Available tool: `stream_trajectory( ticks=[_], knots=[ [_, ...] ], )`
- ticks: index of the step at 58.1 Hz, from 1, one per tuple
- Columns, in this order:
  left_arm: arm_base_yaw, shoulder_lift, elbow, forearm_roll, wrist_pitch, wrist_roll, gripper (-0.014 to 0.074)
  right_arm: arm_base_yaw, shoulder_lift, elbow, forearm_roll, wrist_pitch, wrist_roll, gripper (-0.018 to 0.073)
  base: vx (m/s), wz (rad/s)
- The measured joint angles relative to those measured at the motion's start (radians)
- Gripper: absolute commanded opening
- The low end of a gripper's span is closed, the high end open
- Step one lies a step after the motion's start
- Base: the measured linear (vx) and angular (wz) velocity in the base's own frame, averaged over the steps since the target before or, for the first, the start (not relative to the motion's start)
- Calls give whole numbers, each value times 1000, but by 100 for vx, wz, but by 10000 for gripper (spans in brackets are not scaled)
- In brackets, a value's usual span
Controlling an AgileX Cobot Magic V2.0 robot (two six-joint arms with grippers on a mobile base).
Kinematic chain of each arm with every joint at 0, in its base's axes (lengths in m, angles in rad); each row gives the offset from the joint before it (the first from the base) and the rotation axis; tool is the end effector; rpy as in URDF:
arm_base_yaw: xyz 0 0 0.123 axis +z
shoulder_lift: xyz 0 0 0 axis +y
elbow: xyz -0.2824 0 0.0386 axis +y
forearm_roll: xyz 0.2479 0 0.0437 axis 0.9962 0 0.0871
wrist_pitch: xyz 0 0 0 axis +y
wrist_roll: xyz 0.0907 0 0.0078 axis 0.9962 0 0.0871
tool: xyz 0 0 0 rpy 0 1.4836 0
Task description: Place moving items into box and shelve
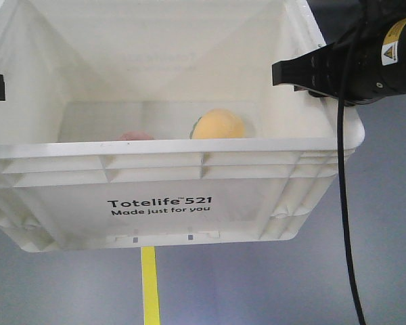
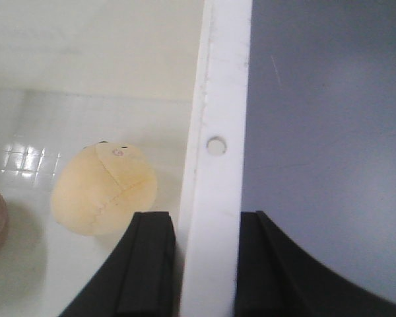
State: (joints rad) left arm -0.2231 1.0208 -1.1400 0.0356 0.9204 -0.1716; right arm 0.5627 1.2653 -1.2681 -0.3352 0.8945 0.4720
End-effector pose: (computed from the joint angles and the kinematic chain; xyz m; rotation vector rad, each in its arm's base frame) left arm 0.1907 -0.0406 0.3971 0.0688 2.2884 -0.1621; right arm 0.2344 0.1202 0.3866 -0.2268 2.3062 0.1101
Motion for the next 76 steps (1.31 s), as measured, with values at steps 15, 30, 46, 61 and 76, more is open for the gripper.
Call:
stream_trajectory(
  ticks=[15, 30, 46, 61, 76],
  knots=[
    [0, 0, 0, 0, -1, 0, 140, 0, 0, 0, -1, 0, 0, 113, 0, 11],
    [0, 0, 0, 0, 1, 0, 140, 0, 0, 0, 0, 1, 0, 113, 2, 17],
    [0, 0, 0, 0, 0, 0, 140, 0, 0, 0, 1, 1, 0, 113, 6, 18],
    [0, 0, 0, 0, 2, 0, 140, 0, 0, 0, 1, 1, 0, 113, 9, 15],
    [0, 0, 0, 0, 2, 0, 140, 0, 0, 0, 1, 1, 0, 113, 15, 8]
  ],
)
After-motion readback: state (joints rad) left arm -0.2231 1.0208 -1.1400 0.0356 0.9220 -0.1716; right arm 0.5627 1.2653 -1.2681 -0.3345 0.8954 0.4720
